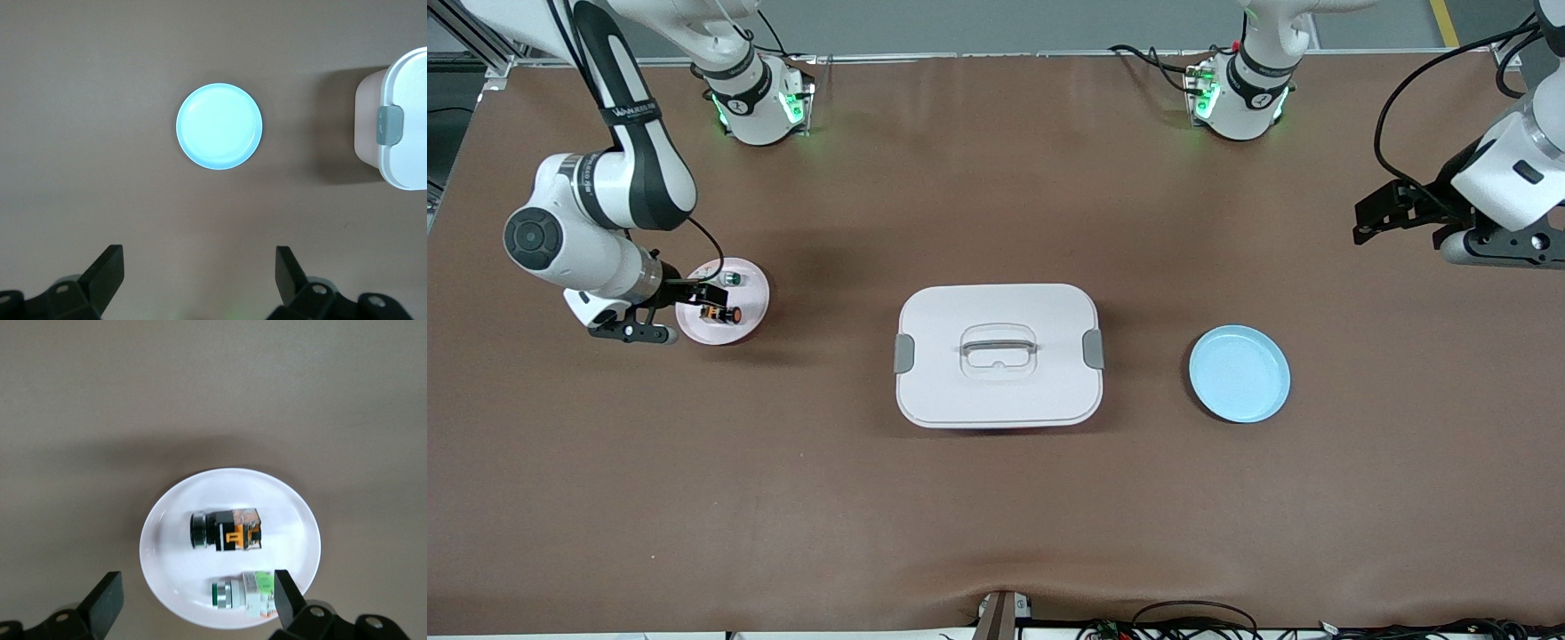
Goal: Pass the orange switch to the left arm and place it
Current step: 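Lower the right gripper and close it on the black-orange switch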
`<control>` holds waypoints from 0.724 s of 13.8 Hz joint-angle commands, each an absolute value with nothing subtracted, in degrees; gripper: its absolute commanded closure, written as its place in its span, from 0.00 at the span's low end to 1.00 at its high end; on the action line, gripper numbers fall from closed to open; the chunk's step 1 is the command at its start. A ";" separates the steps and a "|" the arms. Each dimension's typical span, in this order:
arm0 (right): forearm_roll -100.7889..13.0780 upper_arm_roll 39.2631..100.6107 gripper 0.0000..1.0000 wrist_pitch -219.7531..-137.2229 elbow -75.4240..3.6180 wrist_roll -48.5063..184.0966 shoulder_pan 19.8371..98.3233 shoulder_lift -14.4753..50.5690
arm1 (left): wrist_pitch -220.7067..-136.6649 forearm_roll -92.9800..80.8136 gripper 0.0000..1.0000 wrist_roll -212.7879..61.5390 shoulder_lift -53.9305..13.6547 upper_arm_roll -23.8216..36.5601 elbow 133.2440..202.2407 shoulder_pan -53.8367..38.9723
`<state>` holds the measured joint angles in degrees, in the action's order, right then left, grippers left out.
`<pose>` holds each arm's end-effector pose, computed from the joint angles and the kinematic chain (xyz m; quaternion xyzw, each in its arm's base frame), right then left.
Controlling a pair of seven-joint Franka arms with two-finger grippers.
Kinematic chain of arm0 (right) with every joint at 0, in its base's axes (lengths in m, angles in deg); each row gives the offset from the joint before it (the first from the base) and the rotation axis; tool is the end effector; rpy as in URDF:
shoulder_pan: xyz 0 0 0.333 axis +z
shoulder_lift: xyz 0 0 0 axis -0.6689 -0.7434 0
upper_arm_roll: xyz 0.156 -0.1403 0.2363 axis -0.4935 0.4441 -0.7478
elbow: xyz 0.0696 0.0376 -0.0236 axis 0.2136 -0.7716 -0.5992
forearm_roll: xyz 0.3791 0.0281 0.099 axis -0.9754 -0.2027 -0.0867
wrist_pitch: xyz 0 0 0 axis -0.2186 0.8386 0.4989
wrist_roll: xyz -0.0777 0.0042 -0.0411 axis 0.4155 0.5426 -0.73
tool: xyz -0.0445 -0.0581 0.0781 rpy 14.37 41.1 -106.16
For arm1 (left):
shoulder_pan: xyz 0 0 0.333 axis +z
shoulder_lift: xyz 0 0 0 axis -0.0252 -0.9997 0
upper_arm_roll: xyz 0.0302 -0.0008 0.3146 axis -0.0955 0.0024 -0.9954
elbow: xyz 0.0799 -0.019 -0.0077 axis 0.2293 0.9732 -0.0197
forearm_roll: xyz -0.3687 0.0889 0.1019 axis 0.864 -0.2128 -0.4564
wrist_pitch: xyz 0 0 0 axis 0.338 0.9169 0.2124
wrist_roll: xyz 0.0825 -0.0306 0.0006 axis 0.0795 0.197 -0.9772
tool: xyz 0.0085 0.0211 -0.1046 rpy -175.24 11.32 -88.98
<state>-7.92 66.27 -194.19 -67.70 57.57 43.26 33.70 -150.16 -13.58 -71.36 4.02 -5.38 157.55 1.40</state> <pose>0.5152 -0.0041 0.2845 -0.9964 0.0557 0.0646 0.0015 0.5551 -0.0657 0.6134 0.9989 -0.0380 -0.0222 0.0129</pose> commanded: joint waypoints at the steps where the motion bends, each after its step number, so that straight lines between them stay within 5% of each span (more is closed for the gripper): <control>1: -7.01 65.98 0.00 -201.88 -73.63 57.49 42.25 35.54 | -149.68 -14.72 0.00 -70.76 4.17 -4.84 157.59 1.53; 10: -7.10 65.81 0.00 -209.55 -74.60 59.51 39.43 29.74 | -149.06 -14.72 0.00 -70.76 3.64 -4.84 157.59 1.44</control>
